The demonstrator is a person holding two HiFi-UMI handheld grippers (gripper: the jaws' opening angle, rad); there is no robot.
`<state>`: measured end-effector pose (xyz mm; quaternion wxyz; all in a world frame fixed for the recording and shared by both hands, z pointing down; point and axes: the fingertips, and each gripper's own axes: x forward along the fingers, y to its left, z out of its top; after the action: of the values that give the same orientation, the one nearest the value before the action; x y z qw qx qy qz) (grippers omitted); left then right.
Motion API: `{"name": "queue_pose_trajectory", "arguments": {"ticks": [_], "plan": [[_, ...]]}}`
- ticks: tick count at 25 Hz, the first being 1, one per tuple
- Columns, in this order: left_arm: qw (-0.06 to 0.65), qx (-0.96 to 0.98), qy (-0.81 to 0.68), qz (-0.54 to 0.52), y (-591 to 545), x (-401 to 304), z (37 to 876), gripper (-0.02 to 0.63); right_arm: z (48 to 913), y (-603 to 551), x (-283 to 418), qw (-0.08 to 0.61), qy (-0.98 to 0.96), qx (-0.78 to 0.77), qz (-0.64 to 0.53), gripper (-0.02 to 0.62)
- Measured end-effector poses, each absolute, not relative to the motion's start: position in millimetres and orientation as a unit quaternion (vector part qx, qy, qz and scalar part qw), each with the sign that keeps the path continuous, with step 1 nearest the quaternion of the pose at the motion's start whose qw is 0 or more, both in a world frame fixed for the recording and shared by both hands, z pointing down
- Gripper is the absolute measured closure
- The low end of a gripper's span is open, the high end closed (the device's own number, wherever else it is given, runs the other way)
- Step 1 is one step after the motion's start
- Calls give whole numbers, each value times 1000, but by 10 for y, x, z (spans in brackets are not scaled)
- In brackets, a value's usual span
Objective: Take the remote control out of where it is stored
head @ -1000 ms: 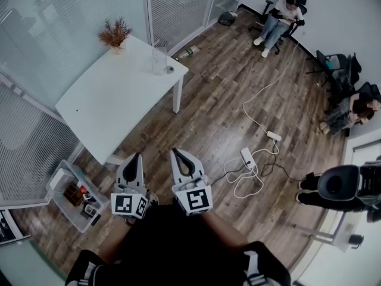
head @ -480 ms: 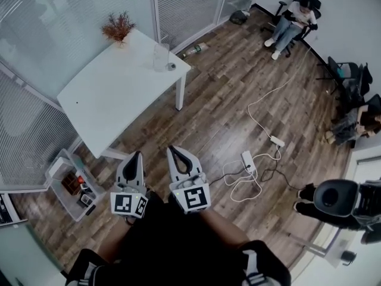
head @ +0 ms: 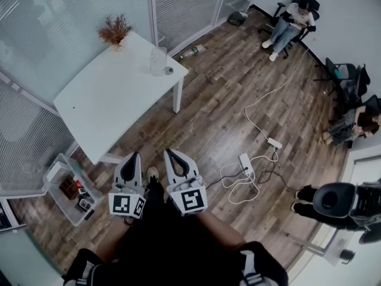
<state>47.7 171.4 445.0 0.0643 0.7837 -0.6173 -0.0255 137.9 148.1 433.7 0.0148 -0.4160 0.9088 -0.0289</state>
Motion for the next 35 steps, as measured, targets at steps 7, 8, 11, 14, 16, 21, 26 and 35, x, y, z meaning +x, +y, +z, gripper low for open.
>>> {"name": "queue_pose_trajectory", "arguments": {"ticks": [7,8,11,14,16,21,26,35], "plan": [[58,793,-605,-36,1320,178,4363,601,4275,1203,1188,16,897,-440,-20,595],[58,796,-601,-36,1270,143,4364,601,4275,1160,1152,16,895,-446,-23,595],[59,806,-588,-35,1116,27,4384,601,4275,1017,1015,15,887,-460,-24,595],[59,813,-578,-35,991,-132,4393,601,4309,900,844,7,883,-469,-23,595],[57,817,-573,-33,902,-261,4401,601,4323,819,721,6,880,-474,-18,595],[57,825,-562,-36,710,-534,4442,601,4333,650,526,9,868,-496,-21,595],[58,829,-555,-33,536,-723,4484,601,4340,530,372,6,861,-508,-16,595],[71,831,-551,-41,313,-669,4516,601,4308,251,354,10,859,-511,-20,595]]}}
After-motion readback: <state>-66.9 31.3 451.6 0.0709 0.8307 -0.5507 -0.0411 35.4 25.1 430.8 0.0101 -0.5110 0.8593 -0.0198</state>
